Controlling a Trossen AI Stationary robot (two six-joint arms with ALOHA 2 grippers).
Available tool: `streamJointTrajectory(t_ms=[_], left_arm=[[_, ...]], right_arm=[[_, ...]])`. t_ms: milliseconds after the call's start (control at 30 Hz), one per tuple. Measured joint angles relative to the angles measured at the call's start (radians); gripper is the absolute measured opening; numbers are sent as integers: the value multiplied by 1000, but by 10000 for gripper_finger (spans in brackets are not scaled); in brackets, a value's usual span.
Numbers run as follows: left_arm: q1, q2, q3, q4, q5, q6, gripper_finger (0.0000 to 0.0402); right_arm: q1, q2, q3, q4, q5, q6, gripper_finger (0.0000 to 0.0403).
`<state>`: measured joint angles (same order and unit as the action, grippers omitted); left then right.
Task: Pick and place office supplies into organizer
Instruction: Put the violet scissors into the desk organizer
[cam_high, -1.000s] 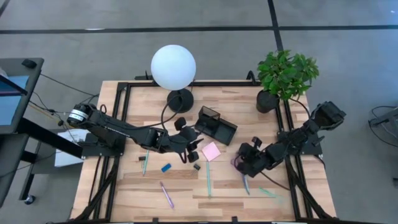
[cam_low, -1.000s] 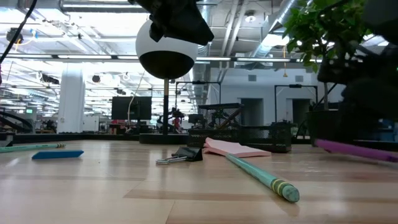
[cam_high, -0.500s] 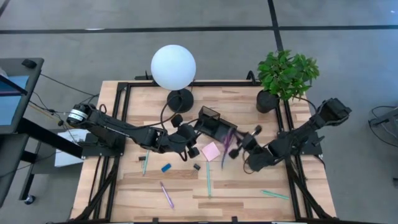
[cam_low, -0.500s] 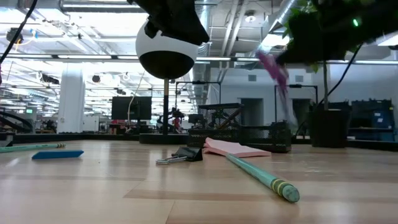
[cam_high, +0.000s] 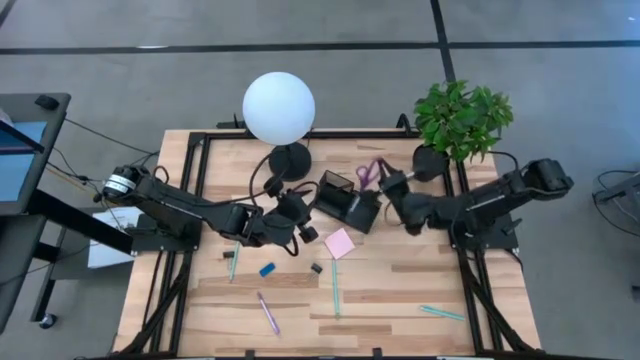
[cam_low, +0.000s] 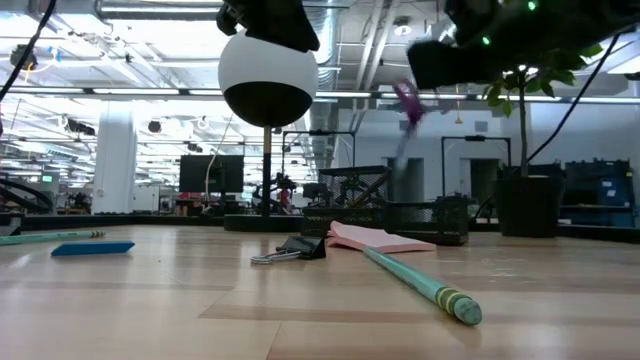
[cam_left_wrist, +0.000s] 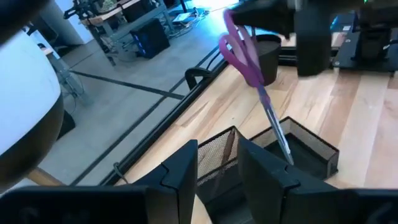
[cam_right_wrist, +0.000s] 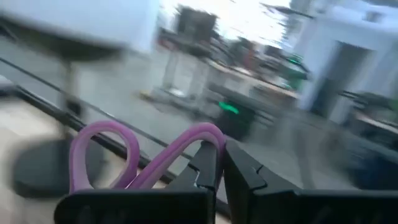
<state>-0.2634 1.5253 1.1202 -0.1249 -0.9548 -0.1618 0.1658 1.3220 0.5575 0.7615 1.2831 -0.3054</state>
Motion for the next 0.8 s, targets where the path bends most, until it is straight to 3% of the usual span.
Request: streamJointTrajectory(t_ms=[100, 233, 433, 567, 800], left_arm=[[0, 0, 0, 1, 0, 25, 109], [0, 0, 0, -1, 0, 35, 109], [2, 0, 0, -16, -1, 35, 109], [1, 0, 0, -23, 0, 34, 109], [-1, 0, -1, -30, 5, 30, 109]], right_arm=[[-42, 10, 1, 258, -155, -160, 3], [-70, 33, 1, 469, -190, -381, 3], [-147, 107, 2, 501, -329, -459, 3], [-207, 181, 29, 509, -324, -536, 3], [-240, 281, 104, 510, -366, -533, 5]])
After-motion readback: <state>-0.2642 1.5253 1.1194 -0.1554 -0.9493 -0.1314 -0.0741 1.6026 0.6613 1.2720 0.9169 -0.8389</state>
